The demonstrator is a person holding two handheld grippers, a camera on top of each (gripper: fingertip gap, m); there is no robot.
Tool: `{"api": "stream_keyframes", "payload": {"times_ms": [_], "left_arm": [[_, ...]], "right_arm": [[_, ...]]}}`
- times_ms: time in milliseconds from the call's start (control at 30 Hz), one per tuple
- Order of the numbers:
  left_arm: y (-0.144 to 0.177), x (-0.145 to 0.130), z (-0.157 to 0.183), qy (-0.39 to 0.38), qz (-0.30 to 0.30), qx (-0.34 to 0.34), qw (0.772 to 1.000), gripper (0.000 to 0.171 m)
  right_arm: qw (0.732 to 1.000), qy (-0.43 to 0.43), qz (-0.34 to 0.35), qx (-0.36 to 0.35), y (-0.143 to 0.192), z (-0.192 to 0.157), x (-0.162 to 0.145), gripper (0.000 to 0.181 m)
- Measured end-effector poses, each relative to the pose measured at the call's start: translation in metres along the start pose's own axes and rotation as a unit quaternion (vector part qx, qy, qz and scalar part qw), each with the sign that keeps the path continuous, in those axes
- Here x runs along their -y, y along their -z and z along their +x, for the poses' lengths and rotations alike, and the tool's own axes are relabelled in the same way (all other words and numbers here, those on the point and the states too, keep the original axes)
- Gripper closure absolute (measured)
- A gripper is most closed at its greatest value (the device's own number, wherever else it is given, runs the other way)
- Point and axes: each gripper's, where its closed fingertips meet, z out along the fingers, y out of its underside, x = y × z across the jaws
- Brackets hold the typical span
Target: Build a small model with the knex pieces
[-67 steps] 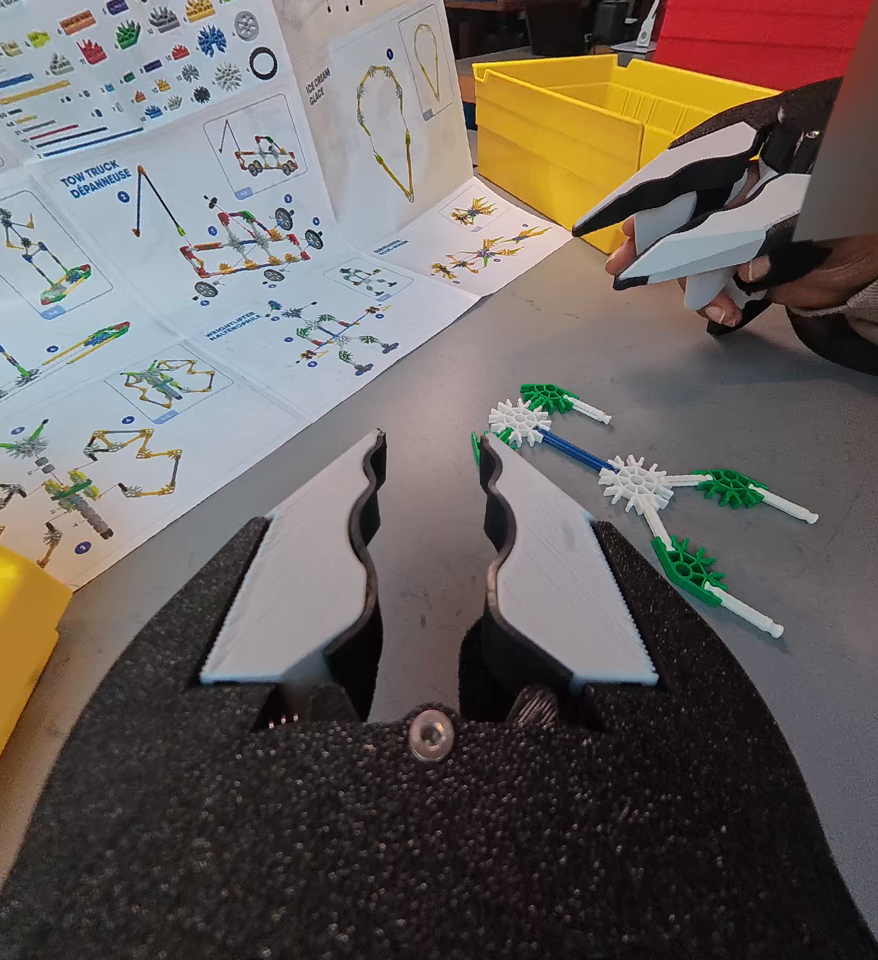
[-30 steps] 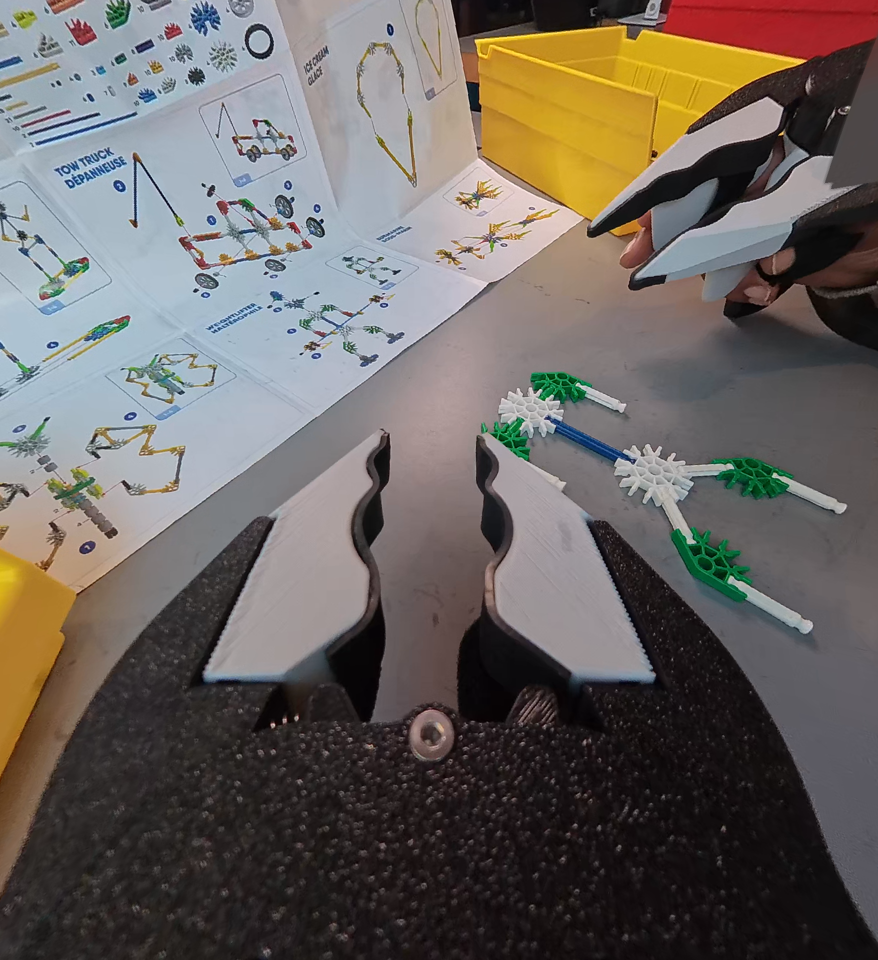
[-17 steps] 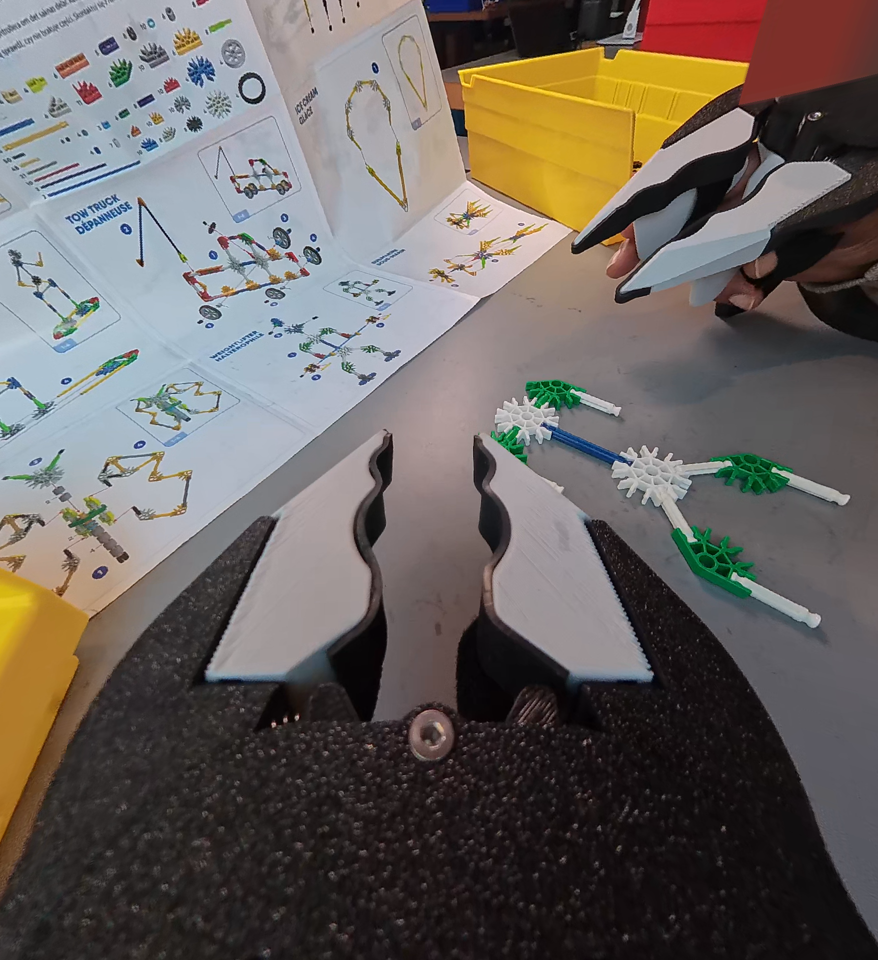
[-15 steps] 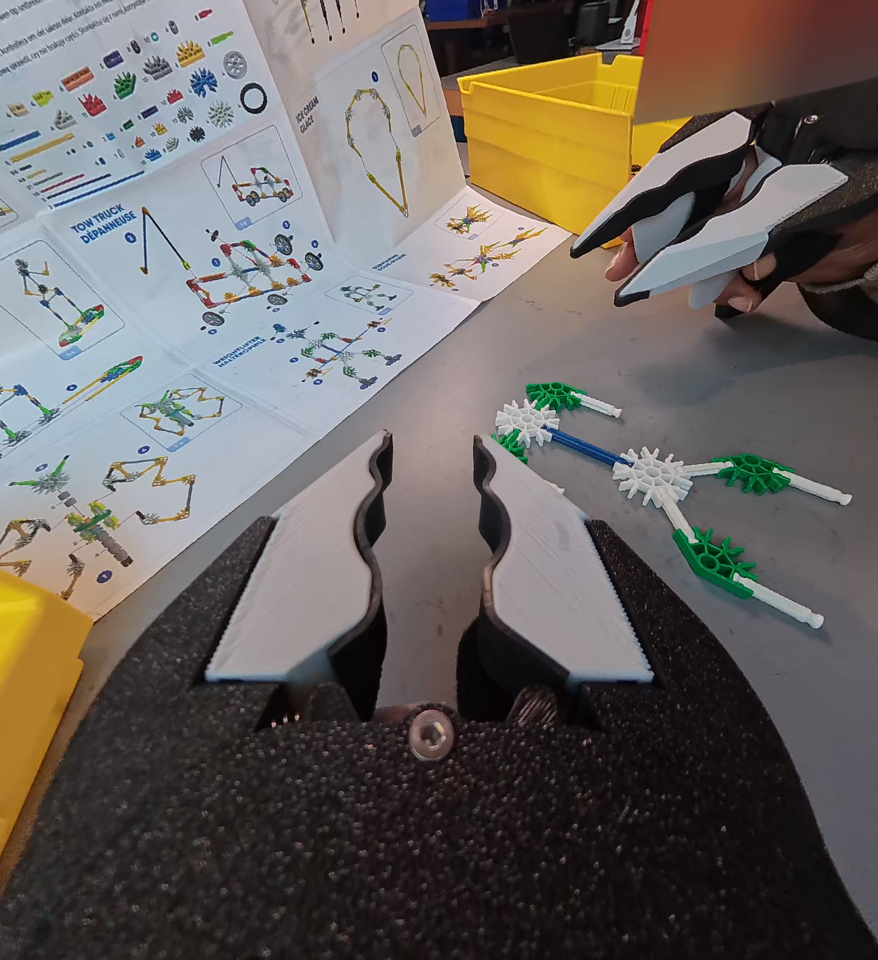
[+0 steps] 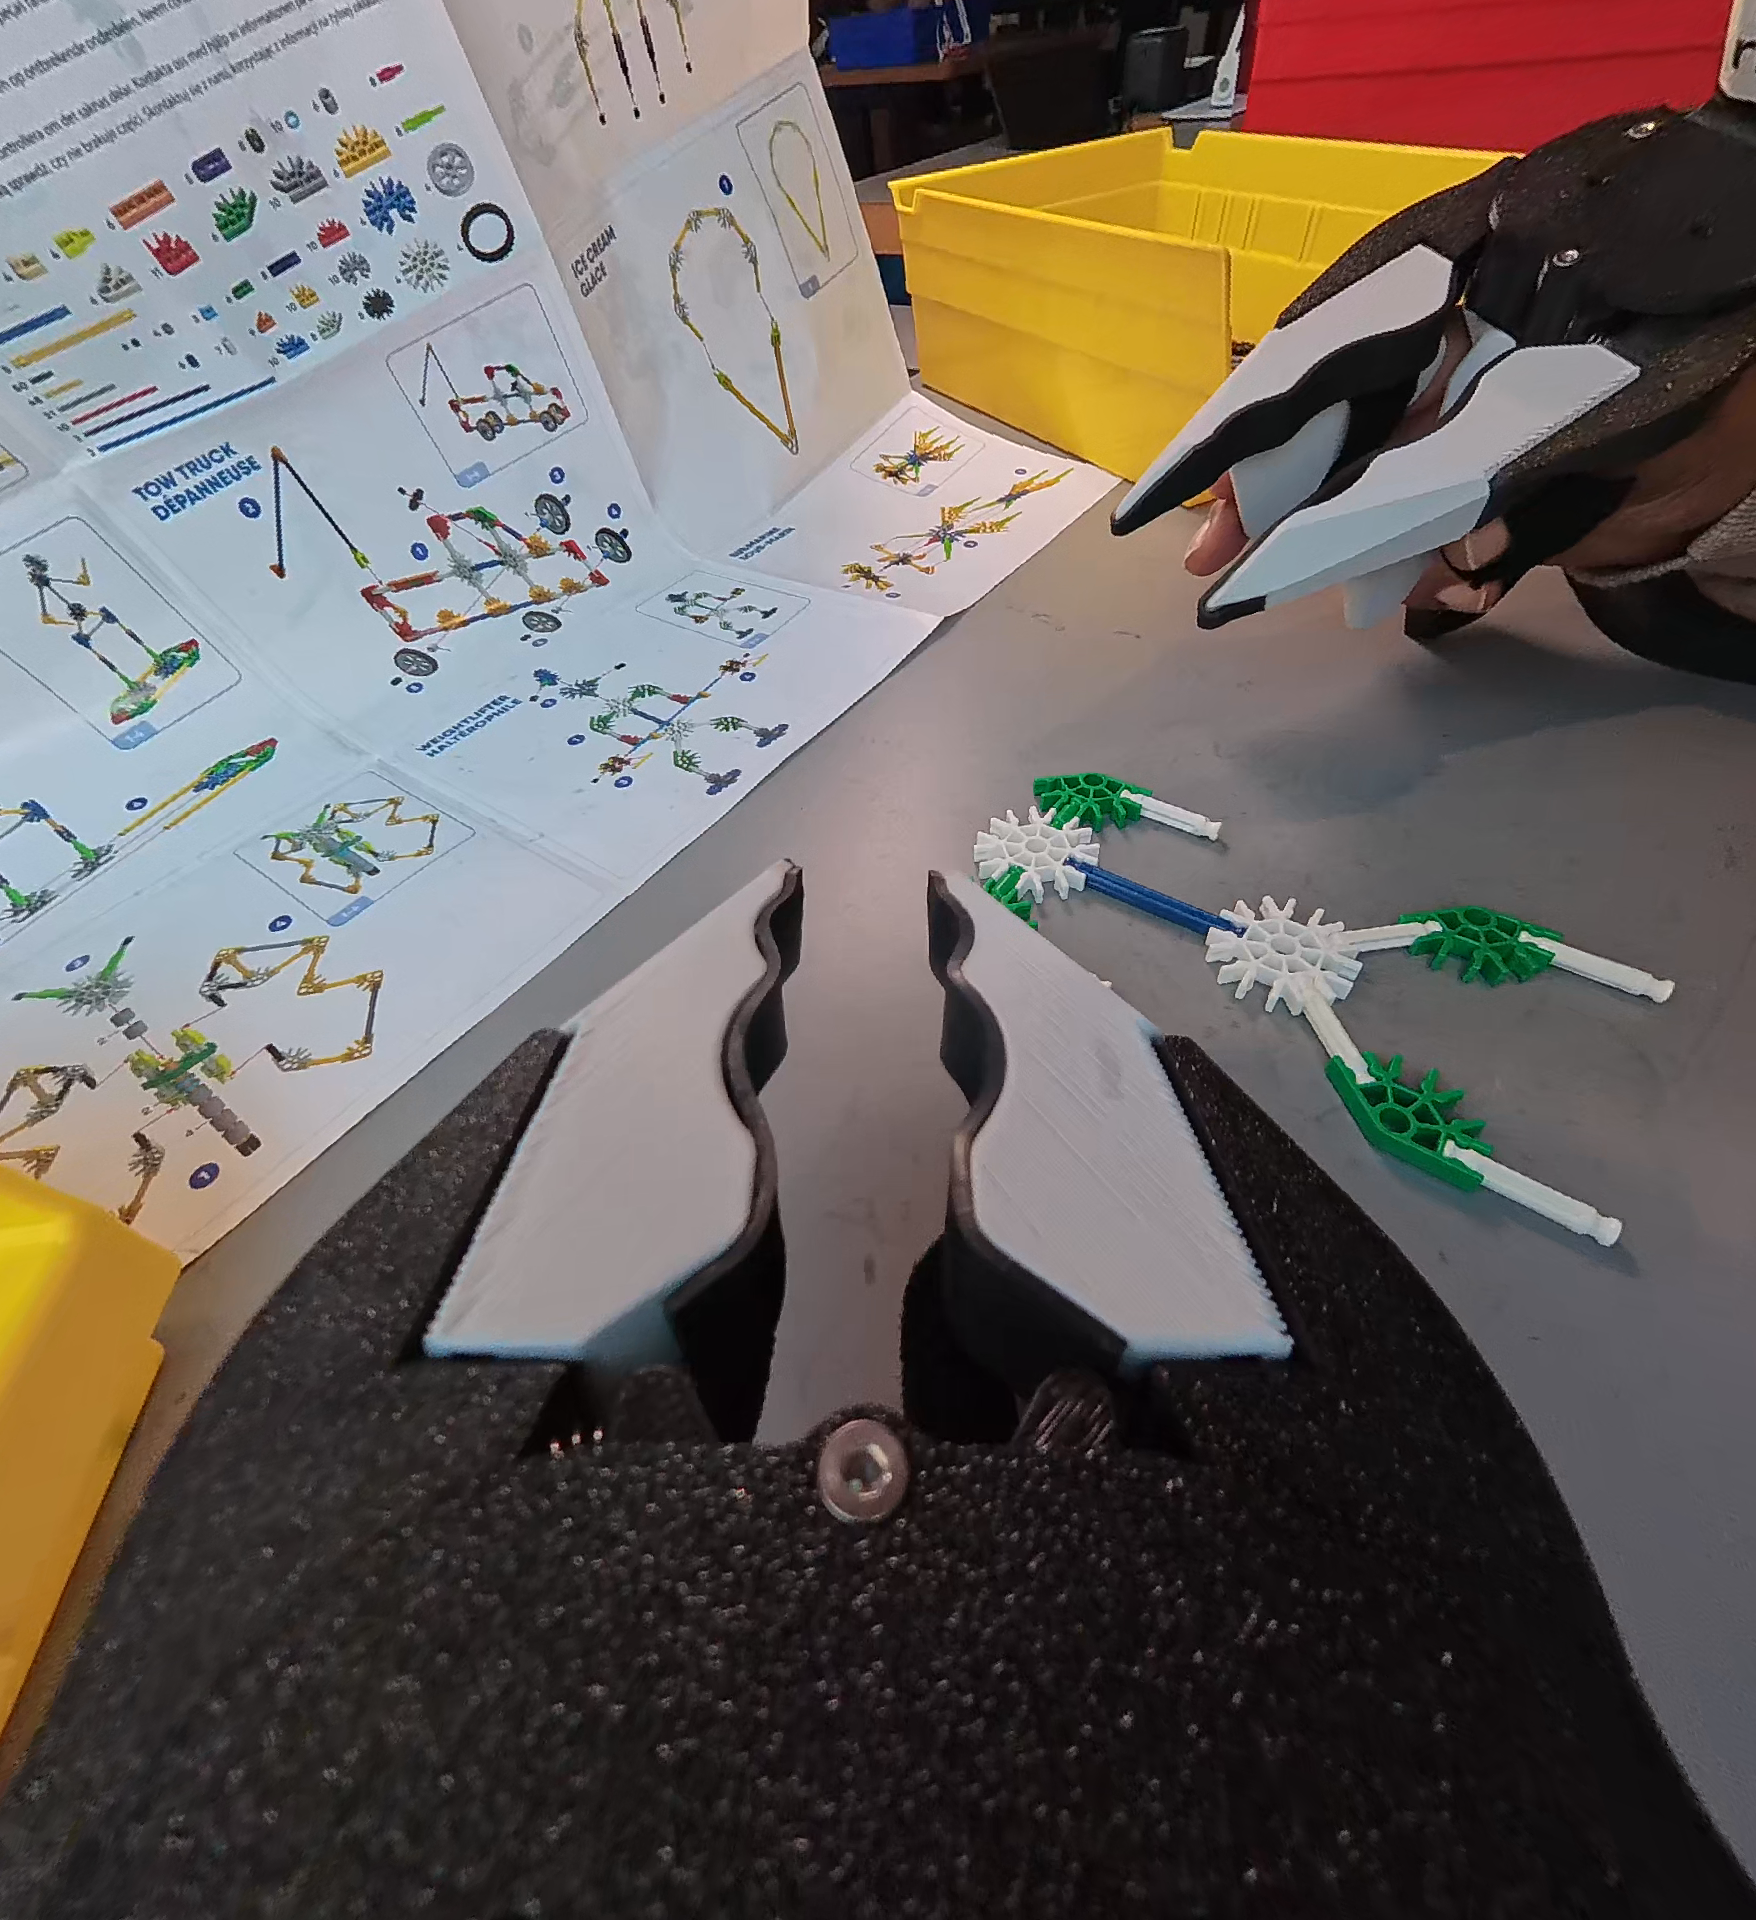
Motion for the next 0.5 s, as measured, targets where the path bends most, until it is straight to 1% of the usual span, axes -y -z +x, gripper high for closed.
{"api": "stream_keyframes", "payload": {"times_ms": [233,500], "left_arm": [[0.002,0.001,-0.006,0.028,0.003,0.005,1.0,0.149],[0.005,0.004,-0.016,0.041,0.014,0.026,0.999,0.143]], "right_arm": [[1.0,-0.006,0.004,-0.003,0.001,0.002,0.001,0.145],[1.0,-0.01,0.005,-0.005,0.001,0.004,0.001,0.145]]}}
